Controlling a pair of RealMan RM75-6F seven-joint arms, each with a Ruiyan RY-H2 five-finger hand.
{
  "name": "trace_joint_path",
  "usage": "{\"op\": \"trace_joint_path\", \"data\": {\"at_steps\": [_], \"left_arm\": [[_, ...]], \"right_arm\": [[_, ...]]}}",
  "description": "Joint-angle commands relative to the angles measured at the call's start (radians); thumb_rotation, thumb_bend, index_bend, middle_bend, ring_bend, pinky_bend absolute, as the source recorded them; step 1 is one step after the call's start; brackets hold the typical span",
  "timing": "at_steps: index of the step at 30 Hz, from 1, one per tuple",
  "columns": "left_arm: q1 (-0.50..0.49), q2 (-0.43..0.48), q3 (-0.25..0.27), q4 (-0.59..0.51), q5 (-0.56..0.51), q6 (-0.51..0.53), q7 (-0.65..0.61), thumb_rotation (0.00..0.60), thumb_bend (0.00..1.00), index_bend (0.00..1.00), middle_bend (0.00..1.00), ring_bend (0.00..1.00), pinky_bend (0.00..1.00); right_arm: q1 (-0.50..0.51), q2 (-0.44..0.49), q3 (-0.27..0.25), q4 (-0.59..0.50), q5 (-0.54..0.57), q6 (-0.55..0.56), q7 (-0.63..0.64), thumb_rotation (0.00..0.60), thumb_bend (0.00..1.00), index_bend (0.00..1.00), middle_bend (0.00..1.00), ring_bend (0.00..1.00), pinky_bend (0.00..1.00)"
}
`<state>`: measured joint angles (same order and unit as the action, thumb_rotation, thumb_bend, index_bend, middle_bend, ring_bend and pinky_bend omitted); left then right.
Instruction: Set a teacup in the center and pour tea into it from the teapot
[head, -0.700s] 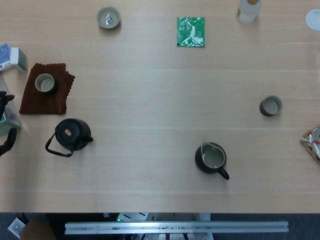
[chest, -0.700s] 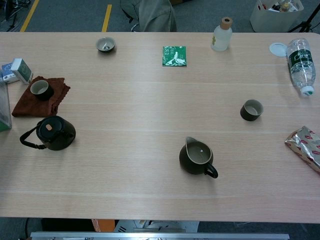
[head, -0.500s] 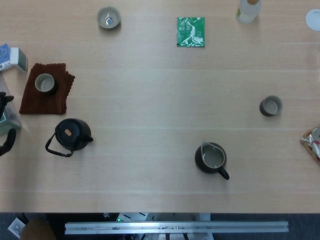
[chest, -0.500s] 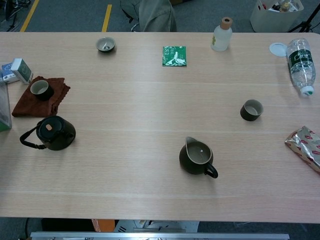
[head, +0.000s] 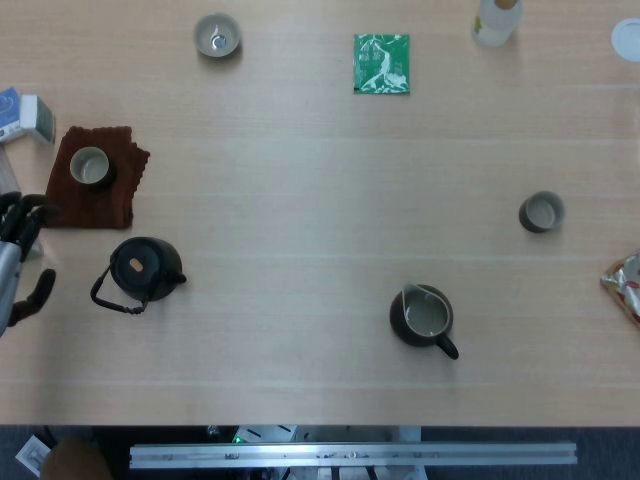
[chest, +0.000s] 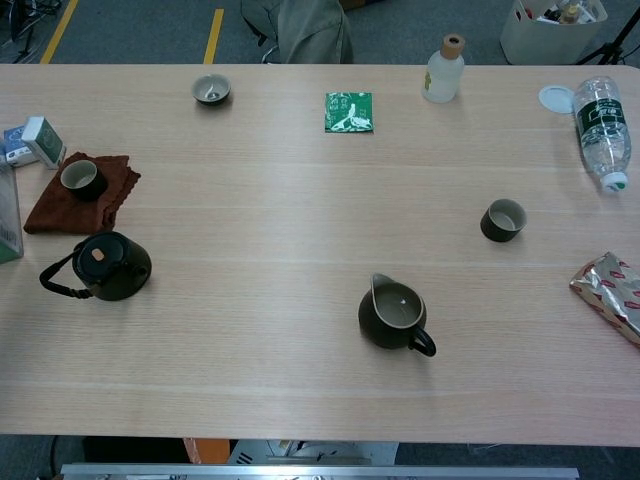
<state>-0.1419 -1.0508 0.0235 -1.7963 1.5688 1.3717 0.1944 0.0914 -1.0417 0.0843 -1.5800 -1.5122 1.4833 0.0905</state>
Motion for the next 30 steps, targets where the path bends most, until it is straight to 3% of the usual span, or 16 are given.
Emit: {"op": "trace_joint_path", "data": {"at_steps": [1,9,17,30], "left_arm": [[-0.019,0.015,0.015,-0.014,0.026,-0.029,-0.014,0.6,0.35,0.22,0.21,0.14,0.14],[-0.071,0.012,0.032,-0.025,0.07,-0.106,-0.018,0.6,0.35,0.31,0.33,0.25,0.1],[-0.118,-0.006,0.044,-0.055,0.047,-0.207,0.036,0.6,0.35,0.36,0.35,0.26,0.07],[-0.132,-0.06,0.054,-0.076,-0.036,-0.261,0.152,0.6,0.35,0.37,0.36,0.27,0.07]], "right_arm": [[0.004,0.0,0.003,0.001,0.003,-0.005,-0.001,0.6,0.11,0.32,0.31,0.17,0.23],[0.023,0.004,0.013,0.005,0.017,-0.03,-0.007,0.6,0.11,0.32,0.31,0.17,0.23],[0.038,0.002,0.016,0.016,0.034,-0.06,-0.006,0.6,0.11,0.32,0.31,0.17,0.23],[0.051,-0.009,0.014,0.06,0.045,-0.09,0.025,0.6,0.11,0.32,0.31,0.17,0.23]]}}
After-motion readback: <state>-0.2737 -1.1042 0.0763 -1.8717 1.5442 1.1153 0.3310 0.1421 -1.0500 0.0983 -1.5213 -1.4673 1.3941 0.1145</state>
